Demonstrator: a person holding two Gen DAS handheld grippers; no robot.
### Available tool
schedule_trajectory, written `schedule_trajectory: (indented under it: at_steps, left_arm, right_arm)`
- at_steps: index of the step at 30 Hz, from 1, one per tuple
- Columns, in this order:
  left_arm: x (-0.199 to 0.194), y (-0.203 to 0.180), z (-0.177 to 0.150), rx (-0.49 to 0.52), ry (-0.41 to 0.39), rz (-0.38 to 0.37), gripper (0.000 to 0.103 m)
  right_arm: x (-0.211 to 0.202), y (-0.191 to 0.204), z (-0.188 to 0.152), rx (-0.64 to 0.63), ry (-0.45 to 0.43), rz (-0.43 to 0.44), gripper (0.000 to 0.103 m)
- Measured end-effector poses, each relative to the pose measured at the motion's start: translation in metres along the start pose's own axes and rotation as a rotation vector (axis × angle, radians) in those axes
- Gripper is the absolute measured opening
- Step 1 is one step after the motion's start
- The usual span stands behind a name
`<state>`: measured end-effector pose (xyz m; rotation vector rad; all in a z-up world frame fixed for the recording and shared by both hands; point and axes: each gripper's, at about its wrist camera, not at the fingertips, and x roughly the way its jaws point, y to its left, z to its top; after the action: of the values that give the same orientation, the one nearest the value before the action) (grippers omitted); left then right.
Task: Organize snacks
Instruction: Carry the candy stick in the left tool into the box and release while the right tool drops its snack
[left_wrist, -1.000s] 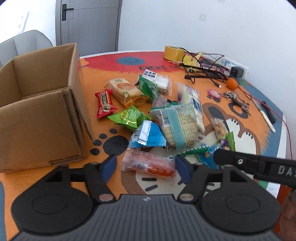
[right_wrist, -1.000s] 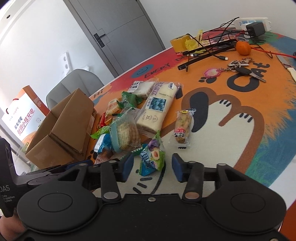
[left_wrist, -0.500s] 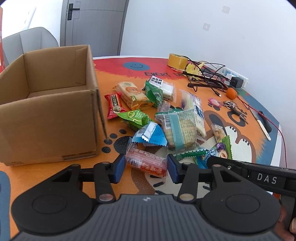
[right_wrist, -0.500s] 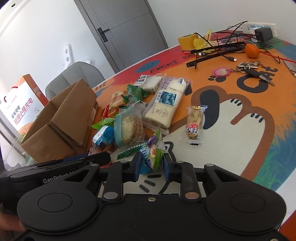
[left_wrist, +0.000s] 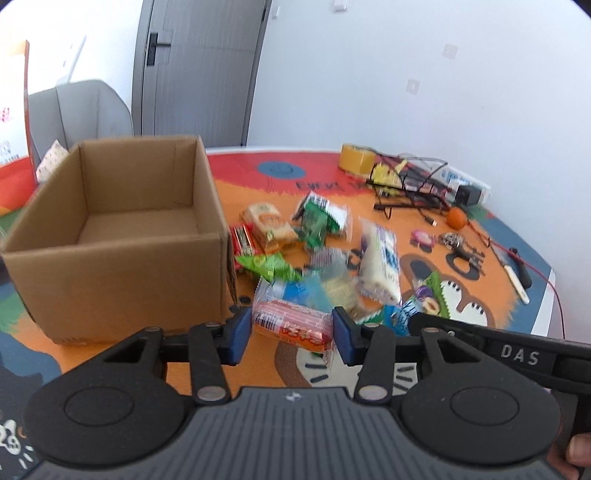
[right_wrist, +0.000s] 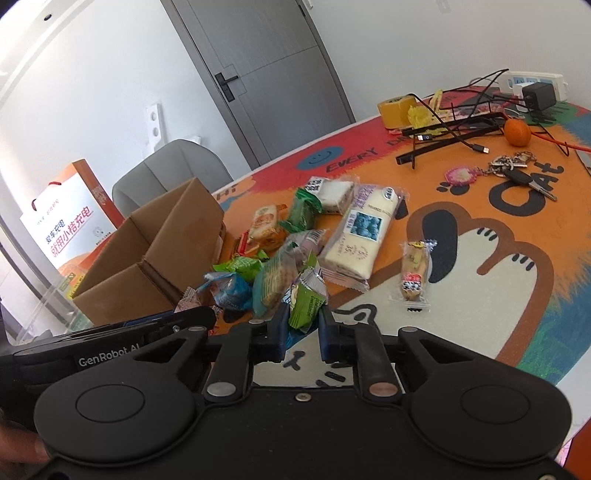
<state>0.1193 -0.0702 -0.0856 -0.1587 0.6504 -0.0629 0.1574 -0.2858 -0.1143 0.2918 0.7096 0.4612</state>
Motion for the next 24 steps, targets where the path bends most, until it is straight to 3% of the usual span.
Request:
schedule_trajectory:
  at_steps: [24]
  left_arm:
    - [-0.070,0.038,0.036,-0.044,-0.188,0.045,0.046]
  right_arm:
    - [0.003,0.080,0.030,-0.141,-0.070,0.069,0.017]
